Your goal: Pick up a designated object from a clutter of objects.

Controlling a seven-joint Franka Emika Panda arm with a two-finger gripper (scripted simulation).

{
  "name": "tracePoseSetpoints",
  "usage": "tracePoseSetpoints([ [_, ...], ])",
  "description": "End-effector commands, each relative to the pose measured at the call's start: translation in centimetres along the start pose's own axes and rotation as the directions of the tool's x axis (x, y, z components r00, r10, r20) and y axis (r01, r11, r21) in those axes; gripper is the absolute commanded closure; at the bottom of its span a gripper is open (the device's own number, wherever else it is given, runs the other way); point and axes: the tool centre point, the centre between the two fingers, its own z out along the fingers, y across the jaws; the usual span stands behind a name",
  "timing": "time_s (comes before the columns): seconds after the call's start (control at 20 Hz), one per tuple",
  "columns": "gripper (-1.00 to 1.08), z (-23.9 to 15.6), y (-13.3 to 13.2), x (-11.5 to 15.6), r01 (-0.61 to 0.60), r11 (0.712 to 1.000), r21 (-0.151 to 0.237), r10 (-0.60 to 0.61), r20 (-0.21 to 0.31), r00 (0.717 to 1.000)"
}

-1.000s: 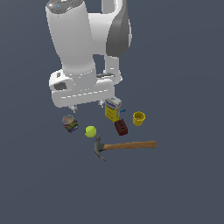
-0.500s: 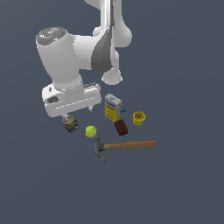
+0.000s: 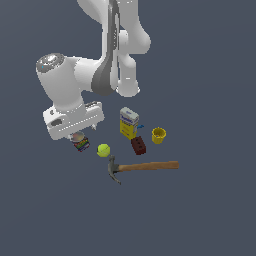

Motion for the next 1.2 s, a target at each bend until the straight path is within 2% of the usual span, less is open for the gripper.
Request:
tracePoseSetpoints([
  [0.0, -0.92, 1.3, 0.6, -1.3, 0.037, 0.999, 0.002, -0.037, 0.003, 0.999],
  [0.6, -0.92, 5.6, 2.3, -6.2, 0.165, 0.986, 0.009, -0.166, 0.018, 0.986],
  [1.15, -0.92, 6.5, 2.5, -7.3, 0.191, 0.981, 0.011, -0.191, 0.021, 0.981],
])
